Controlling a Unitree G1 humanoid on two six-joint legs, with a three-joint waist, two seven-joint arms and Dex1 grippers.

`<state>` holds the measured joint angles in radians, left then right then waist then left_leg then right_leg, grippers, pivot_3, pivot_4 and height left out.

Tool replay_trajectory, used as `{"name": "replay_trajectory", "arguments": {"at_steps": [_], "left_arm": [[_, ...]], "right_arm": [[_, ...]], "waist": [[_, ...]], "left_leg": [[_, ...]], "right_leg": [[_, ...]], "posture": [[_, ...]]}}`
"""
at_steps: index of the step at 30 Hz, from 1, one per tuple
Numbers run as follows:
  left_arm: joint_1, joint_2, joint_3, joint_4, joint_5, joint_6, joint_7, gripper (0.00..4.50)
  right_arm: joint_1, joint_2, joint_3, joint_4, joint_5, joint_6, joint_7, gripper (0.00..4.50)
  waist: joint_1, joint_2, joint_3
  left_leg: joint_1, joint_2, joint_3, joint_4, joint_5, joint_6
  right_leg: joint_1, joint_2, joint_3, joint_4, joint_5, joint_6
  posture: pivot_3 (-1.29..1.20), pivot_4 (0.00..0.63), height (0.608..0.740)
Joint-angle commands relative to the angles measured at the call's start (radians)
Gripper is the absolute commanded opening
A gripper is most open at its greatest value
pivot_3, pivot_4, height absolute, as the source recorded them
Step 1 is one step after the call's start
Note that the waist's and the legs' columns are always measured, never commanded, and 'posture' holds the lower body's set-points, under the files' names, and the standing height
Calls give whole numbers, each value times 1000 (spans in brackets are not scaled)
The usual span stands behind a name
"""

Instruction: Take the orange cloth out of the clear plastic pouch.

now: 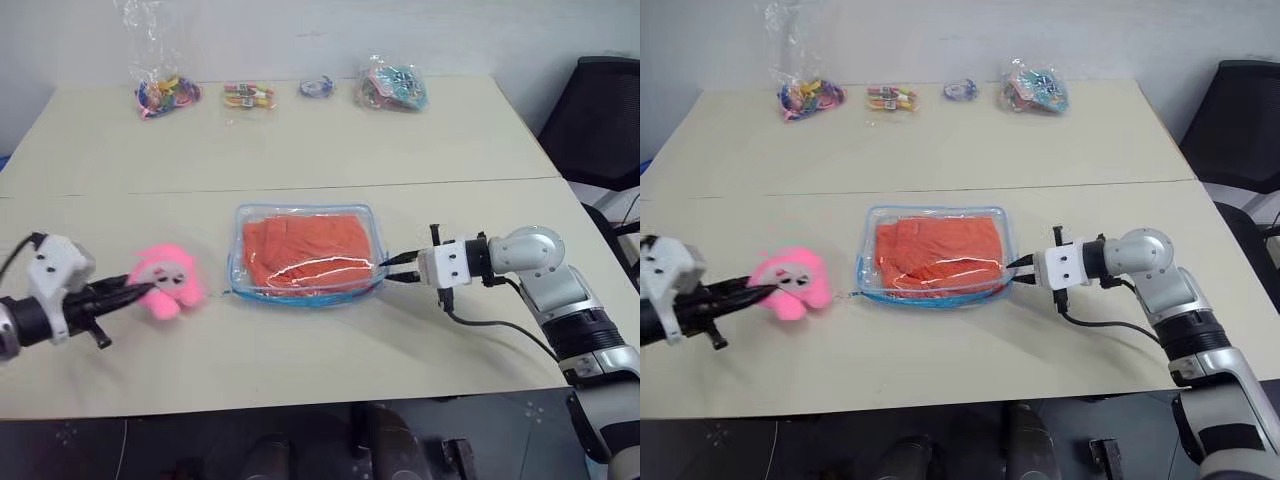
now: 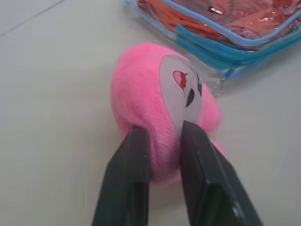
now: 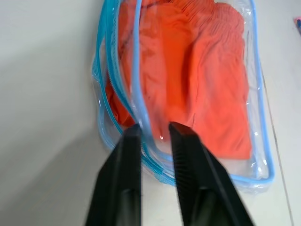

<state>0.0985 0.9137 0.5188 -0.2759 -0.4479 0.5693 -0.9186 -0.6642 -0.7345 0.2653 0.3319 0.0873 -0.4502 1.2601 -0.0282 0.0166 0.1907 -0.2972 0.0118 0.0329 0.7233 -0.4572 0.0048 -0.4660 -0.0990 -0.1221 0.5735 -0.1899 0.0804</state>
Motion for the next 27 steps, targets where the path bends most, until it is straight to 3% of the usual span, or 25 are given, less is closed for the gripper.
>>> {"name": "replay_trajectory", "arguments": {"at_steps": [1, 7, 8, 12, 16, 20, 23, 27], "left_arm": [[30, -1, 16, -71, -14, 6, 7, 2211], [85, 19, 100, -46, 31, -29, 20, 4146], [81, 31, 129, -19, 27, -30, 12, 4453], [2, 79, 186, 57, -10, 0, 13, 4453], [-122, 122, 126, -59, -97, 54, 7, 4453], [-227, 163, -100, -228, -90, 38, -18, 4453], [-291, 216, -371, -220, 151, -165, -53, 4453], [-386, 186, -549, -100, 320, -335, -56, 4453]], "right_arm": [[21, -13, -41, -79, 40, 37, 3, 2443], [105, -50, -107, -255, 136, 240, -7, 4493], [126, -60, -124, -304, 172, 299, -8, 4500], [187, -88, -175, -463, 272, 485, -22, 4500], [213, -91, -210, -574, 342, 636, -63, 4500], [221, -72, -215, -675, 393, 753, -116, 4500], [227, -59, -204, -716, 391, 781, -142, 4500], [239, -45, -205, -745, 390, 803, -161, 4500]], "waist": [[0, 0, 0], [2, 0, 0], [3, 0, 0], [7, 0, 0], [21, 0, 0], [30, 0, 0], [26, 0, 0], [22, 0, 0]], "left_leg": [[0, 0, 0, 0, 0, 0], [0, 0, 0, 0, 0, 0], [0, 0, 0, 0, 0, 0], [0, -1, -1, 0, 0, 0], [0, -1, 0, 0, 0, 0], [0, -1, -1, 0, -1, 0], [0, -5, 0, -1, -1, 0], [0, -2, 5, -3, 0, -1]], "right_leg": [[0, 0, 0, 0, 0, 0], [0, 0, 0, 0, 0, 0], [0, 0, 0, 0, 0, 0], [0, 0, -1, 0, 0, -1], [0, 0, 0, 1, 0, -1], [0, -1, -1, 0, 0, -1], [0, 0, 0, 0, 0, -1], [0, 5, 4, 1, 0, -1]], "posture": [[0, 150, 740], [0, 150, 740], [0, 150, 740], [0, 150, 740], [0, 150, 740], [0, 150, 740], [0, 150, 740], [0, 150, 740]]}}
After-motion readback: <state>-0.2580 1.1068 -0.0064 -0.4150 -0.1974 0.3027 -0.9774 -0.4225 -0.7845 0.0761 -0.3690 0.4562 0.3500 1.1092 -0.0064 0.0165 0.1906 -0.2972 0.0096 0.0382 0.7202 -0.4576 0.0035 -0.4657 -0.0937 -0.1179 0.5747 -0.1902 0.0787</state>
